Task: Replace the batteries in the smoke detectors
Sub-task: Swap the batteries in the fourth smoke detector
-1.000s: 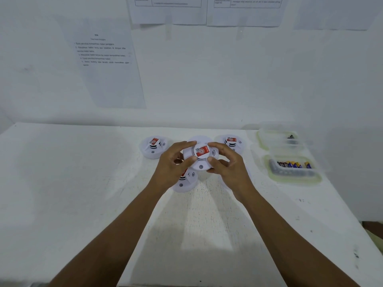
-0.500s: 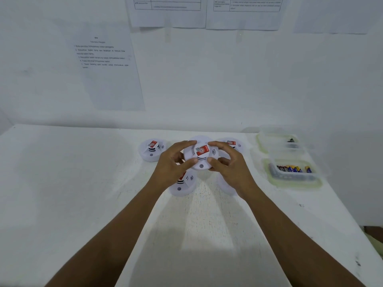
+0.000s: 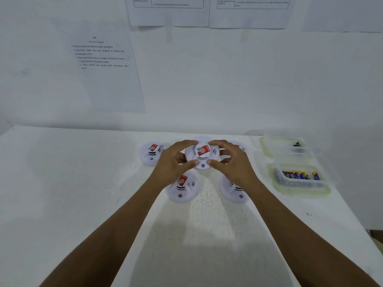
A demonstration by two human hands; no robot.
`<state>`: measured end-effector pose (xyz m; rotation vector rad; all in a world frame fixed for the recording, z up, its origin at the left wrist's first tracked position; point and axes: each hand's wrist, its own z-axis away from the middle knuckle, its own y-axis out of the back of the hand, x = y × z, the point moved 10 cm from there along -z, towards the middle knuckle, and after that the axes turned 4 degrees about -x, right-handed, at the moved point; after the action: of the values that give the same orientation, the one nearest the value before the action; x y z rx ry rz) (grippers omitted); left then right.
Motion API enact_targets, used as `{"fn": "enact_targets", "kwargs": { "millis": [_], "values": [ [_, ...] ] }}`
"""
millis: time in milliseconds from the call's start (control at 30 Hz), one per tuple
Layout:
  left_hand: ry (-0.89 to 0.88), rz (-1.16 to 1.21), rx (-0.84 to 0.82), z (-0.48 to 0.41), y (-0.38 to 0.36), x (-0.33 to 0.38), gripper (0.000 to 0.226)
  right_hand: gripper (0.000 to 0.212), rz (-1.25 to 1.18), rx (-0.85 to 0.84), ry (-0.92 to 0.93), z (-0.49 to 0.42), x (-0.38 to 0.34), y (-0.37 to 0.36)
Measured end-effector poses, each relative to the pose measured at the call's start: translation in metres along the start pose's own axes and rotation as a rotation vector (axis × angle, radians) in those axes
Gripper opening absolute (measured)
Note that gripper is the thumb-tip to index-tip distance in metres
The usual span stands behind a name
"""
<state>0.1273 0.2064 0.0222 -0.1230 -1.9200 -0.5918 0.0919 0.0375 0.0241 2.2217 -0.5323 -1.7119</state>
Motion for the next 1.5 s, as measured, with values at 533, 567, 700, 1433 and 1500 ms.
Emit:
{"fn": "enact_targets", "kwargs": {
  "millis": [533, 567, 700, 1433, 1500],
  "values": [
    [0.175, -0.196, 0.022, -0.022, 0.01, -0.054, 0.048, 0.045, 0.033, -0.038, -0.055, -0.035, 0.028, -0.02],
    [0.168, -0.209, 0.02, -0.024, 0.01, -0.054, 0.047, 0.045, 0.038, -0.041, -0.057, -0.036, 0.028, -0.022],
    [0.141, -0.223, 0.024, -0.029, 0.012, -0.055, 0.044, 0.046, 0.057, -0.043, -0.066, -0.042, 0.031, -0.024],
    [0.28, -0.514, -0.121, -0.058, 0.002, -0.085, 0.044, 0.03, 0.34, -0.099, -0.212, -0.075, 0.062, -0.049],
    [0.269, -0.549, -0.123, -0.063, 0.001, -0.082, 0.041, 0.03, 0.369, -0.1, -0.207, -0.077, 0.057, -0.048]
  ]
}}
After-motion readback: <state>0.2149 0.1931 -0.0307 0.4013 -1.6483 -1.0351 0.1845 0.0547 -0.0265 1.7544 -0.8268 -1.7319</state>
